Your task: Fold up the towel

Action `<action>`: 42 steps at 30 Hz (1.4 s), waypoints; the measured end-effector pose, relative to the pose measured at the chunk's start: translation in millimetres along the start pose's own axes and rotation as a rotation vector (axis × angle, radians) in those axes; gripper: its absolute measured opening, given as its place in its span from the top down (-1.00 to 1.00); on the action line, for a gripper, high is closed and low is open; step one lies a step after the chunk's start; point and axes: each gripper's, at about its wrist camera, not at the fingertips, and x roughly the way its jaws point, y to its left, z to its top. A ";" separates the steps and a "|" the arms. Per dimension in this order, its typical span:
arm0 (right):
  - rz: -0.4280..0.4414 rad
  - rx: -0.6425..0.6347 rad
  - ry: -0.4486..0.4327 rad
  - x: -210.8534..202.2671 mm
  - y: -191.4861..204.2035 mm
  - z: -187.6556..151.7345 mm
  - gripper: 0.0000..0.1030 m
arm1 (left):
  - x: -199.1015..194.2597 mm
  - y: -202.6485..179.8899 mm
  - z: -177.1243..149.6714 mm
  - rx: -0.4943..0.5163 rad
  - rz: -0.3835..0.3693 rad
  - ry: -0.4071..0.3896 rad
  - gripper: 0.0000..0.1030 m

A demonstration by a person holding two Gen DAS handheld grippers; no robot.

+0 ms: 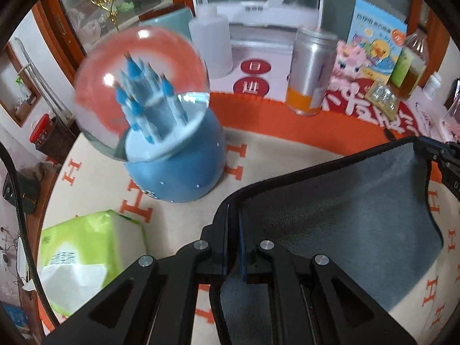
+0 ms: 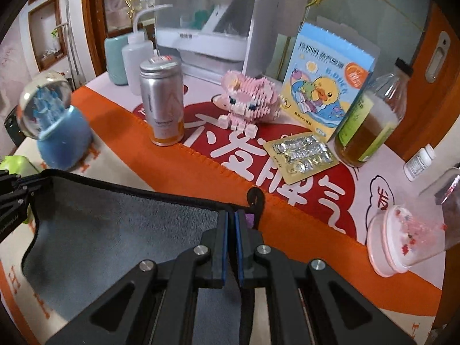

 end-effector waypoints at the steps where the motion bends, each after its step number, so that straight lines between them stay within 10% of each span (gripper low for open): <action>1: -0.006 0.003 0.007 4.5 0.8 0.5 0.91 | 3.8 -0.9 -0.7 0.002 0.005 0.005 0.87; 7: 0.016 0.036 0.004 7.1 2.5 -0.3 0.45 | 0.2 -1.8 -2.8 -0.007 0.017 -0.024 -0.13; 11: 0.018 0.060 -0.021 -10.3 1.1 -3.6 0.16 | -19.2 -4.9 -3.9 -0.010 -0.003 -0.062 -0.34; 26: 0.036 0.249 -0.079 -138.2 -23.8 -52.8 -0.07 | -125.5 -23.3 -39.5 -0.027 -0.073 -0.149 -0.99; 42: 0.031 0.273 -0.156 -263.3 -17.0 -137.6 -0.29 | -261.8 -52.4 -122.2 -0.003 -0.171 -0.260 -0.99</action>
